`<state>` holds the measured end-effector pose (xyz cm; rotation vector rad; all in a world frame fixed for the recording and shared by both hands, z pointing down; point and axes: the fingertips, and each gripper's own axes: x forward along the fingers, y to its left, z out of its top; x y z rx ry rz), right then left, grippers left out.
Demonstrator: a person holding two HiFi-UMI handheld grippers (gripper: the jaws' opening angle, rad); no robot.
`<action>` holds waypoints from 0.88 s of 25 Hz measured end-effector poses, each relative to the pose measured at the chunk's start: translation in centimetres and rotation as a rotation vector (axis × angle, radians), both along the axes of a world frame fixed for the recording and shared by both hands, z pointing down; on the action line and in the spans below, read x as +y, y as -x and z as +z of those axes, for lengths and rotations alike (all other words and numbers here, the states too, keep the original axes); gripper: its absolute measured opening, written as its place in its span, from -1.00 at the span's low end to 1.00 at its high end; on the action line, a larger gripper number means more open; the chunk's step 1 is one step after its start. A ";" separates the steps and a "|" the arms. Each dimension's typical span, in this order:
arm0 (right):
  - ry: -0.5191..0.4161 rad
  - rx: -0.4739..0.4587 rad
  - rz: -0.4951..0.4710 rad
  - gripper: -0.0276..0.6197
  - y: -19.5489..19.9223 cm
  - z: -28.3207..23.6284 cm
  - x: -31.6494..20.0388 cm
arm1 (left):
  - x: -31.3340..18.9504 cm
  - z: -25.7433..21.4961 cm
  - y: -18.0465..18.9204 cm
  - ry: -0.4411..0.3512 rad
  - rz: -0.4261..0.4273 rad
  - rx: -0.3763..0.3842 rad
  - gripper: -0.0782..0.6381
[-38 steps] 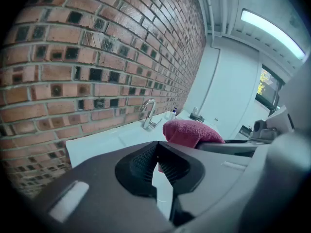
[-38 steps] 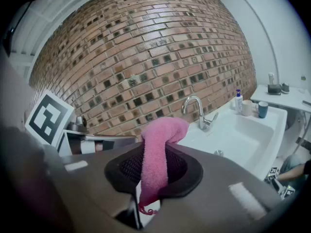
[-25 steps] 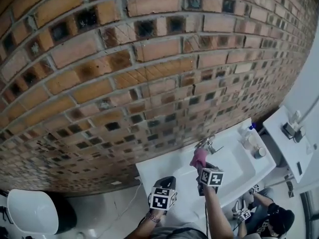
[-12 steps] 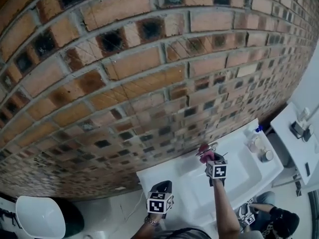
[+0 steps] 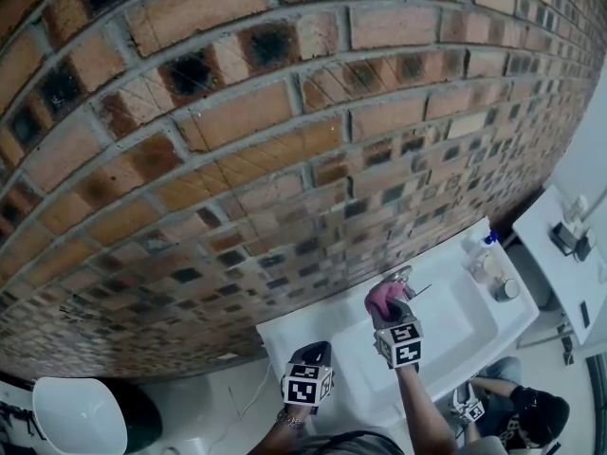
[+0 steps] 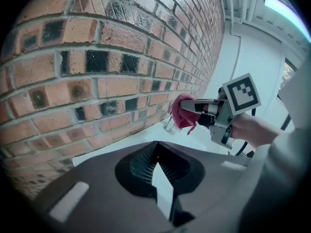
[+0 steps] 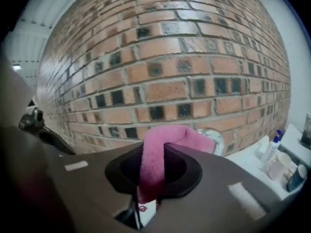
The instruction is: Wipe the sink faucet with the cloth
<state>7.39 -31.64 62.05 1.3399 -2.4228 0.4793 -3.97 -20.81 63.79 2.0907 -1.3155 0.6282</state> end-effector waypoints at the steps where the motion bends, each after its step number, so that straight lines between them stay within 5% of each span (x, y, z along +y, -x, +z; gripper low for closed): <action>1: -0.009 0.001 -0.014 -0.76 0.6 -0.5 -0.4 | 0.0 0.0 -0.2 0.001 0.004 0.003 -0.73; 16: -0.055 -0.030 0.287 -0.76 -8.3 -3.0 -8.1 | 2.5 -0.2 1.8 0.005 -0.031 0.001 -0.73; 22: 0.044 0.014 0.390 -0.77 -13.8 1.5 -11.7 | 2.4 -0.3 1.4 0.002 -0.020 -0.002 -0.73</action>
